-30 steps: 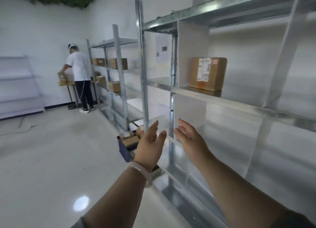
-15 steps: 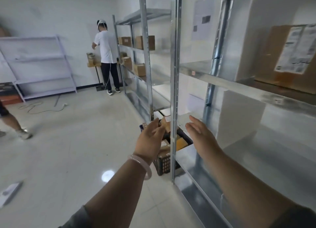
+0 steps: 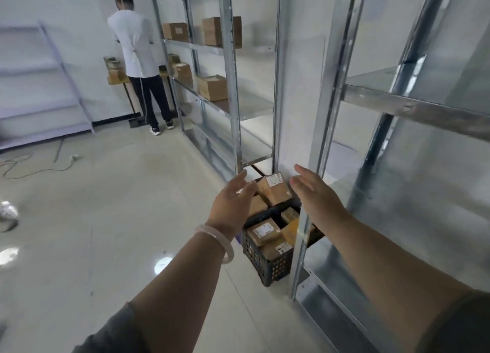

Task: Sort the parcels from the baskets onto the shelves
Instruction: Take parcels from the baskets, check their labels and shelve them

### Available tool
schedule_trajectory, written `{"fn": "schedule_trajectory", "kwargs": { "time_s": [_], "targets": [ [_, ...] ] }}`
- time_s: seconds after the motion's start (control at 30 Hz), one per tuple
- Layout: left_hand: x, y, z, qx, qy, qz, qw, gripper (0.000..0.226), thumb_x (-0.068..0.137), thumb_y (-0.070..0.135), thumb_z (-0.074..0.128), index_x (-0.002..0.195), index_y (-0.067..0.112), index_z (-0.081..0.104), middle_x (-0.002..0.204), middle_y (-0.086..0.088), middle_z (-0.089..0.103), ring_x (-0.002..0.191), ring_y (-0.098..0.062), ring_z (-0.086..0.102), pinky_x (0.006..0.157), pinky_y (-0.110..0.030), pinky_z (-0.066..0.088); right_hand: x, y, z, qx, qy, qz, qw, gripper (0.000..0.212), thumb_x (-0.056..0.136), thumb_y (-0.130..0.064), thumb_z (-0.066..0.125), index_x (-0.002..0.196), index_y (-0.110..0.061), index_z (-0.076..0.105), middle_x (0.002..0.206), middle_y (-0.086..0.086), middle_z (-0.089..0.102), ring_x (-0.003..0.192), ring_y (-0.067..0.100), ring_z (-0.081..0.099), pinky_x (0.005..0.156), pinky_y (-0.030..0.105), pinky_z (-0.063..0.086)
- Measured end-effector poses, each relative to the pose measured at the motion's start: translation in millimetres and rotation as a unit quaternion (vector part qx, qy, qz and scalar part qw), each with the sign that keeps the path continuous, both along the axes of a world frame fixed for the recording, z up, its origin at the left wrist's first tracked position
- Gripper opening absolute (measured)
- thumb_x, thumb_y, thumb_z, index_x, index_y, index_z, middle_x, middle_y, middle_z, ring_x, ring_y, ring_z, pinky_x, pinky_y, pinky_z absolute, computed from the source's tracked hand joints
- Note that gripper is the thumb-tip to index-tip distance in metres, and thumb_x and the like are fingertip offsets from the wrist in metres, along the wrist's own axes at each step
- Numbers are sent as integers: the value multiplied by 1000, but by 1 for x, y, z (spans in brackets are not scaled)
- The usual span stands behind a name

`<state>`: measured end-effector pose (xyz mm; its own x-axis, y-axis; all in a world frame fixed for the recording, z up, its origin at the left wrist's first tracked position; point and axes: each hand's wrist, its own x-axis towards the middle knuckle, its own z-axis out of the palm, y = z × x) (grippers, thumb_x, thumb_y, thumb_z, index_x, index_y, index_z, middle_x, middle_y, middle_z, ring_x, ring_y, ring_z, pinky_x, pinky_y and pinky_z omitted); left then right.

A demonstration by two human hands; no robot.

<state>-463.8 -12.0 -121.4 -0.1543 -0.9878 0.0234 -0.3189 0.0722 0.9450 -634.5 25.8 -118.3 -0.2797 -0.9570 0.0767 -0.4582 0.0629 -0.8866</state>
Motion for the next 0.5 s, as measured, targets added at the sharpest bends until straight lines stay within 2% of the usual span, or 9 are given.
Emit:
{"fn": "schedule_trajectory", "kwargs": {
  "time_s": [0.1, 0.2, 0.23, 0.33, 0.5],
  "targets": [
    [7, -75, -3, -7, -12, -30, 999, 47, 101, 40, 46, 146, 28, 42, 142, 4, 52, 132, -15, 46, 107, -27, 33, 13, -58, -5, 6, -10, -18, 1000, 47, 101, -47, 38, 146, -36, 35, 147, -5, 45, 130, 15, 43, 96, 27, 30],
    [-7, -131, -16, 0, -17, -86, 996, 50, 101, 41, 45, 148, 27, 39, 143, 2, 51, 131, -16, 47, 113, -37, 36, 14, -99, -21, 30, -21, -25, 999, 45, 101, -45, 39, 144, -35, 36, 136, -8, 50, 113, 6, 44, 84, 21, 36],
    [-15, -147, -21, 8, -21, -103, 994, 50, 101, 42, 44, 148, 27, 38, 144, 2, 50, 132, -16, 47, 113, -39, 36, 12, -112, -28, 41, -17, -29, 999, 45, 100, -46, 39, 144, -34, 37, 133, -9, 50, 113, 5, 44, 85, 21, 37],
    [-35, -194, -38, 25, -36, -139, 989, 48, 102, 39, 42, 149, 27, 37, 147, 1, 47, 133, -16, 44, 105, -28, 35, -1, -156, -47, 71, -16, -60, 996, 45, 100, -49, 37, 142, -33, 40, 138, -5, 50, 123, 14, 46, 102, 34, 36],
    [-60, -279, -56, 31, -59, -149, 987, 47, 103, 37, 41, 149, 29, 36, 146, 0, 47, 126, -11, 45, 97, -26, 33, -16, -246, -65, 79, -68, -66, 992, 42, 102, -43, 36, 143, -31, 39, 120, -15, 42, 111, 4, 37, 95, 26, 29]
  ]
}}
